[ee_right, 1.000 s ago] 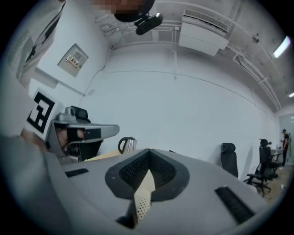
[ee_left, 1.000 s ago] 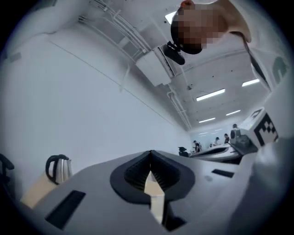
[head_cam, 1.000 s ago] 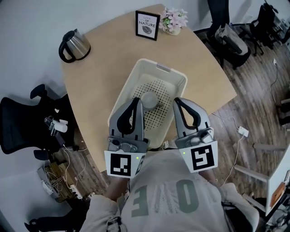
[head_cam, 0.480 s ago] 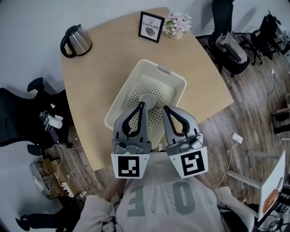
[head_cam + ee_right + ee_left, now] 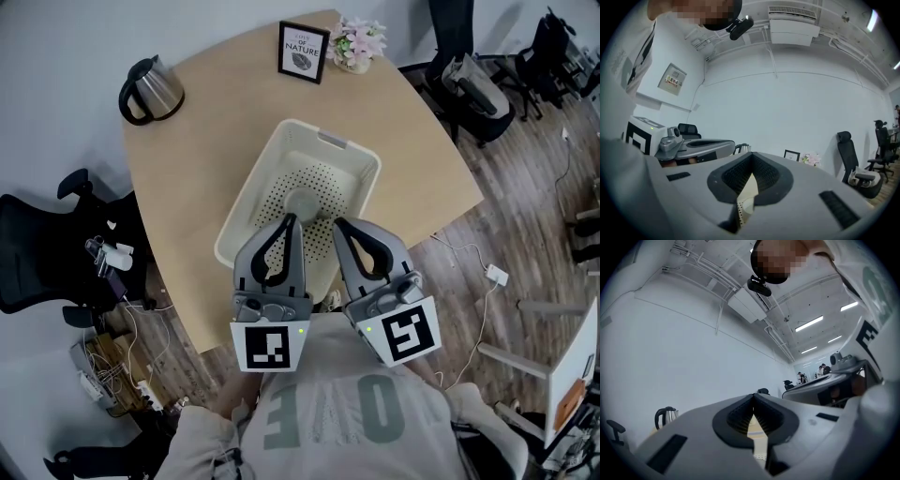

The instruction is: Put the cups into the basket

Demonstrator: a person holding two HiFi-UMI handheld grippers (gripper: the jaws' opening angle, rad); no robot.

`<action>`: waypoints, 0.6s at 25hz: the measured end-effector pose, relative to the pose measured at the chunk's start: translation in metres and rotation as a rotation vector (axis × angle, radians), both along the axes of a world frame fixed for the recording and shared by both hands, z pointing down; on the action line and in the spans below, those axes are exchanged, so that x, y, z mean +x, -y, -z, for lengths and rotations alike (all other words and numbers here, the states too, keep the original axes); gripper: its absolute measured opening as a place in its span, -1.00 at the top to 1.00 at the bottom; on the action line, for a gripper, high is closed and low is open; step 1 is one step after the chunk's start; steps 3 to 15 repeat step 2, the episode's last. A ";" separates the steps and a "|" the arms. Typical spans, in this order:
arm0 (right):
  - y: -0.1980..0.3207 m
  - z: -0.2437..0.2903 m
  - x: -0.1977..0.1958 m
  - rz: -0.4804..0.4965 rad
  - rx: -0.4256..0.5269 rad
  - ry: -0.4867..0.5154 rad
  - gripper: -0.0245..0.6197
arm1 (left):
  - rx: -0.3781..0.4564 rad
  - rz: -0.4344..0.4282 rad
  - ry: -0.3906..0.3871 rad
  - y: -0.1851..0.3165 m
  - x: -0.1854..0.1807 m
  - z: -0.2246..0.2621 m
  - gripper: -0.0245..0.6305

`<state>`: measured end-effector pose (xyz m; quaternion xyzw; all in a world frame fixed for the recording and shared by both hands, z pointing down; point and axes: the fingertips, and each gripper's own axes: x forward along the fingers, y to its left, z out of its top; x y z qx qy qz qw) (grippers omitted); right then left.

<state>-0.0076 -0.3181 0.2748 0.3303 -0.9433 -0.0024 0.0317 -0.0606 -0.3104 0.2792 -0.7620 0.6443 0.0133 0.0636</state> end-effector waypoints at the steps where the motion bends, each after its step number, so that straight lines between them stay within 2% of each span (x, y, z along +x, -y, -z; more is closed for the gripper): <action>1: 0.000 0.000 0.001 0.001 0.002 0.002 0.93 | 0.004 0.003 0.002 0.000 0.000 0.001 0.89; 15: 0.000 0.001 0.003 0.001 0.005 0.004 0.93 | 0.009 0.007 0.003 -0.001 0.000 0.002 0.89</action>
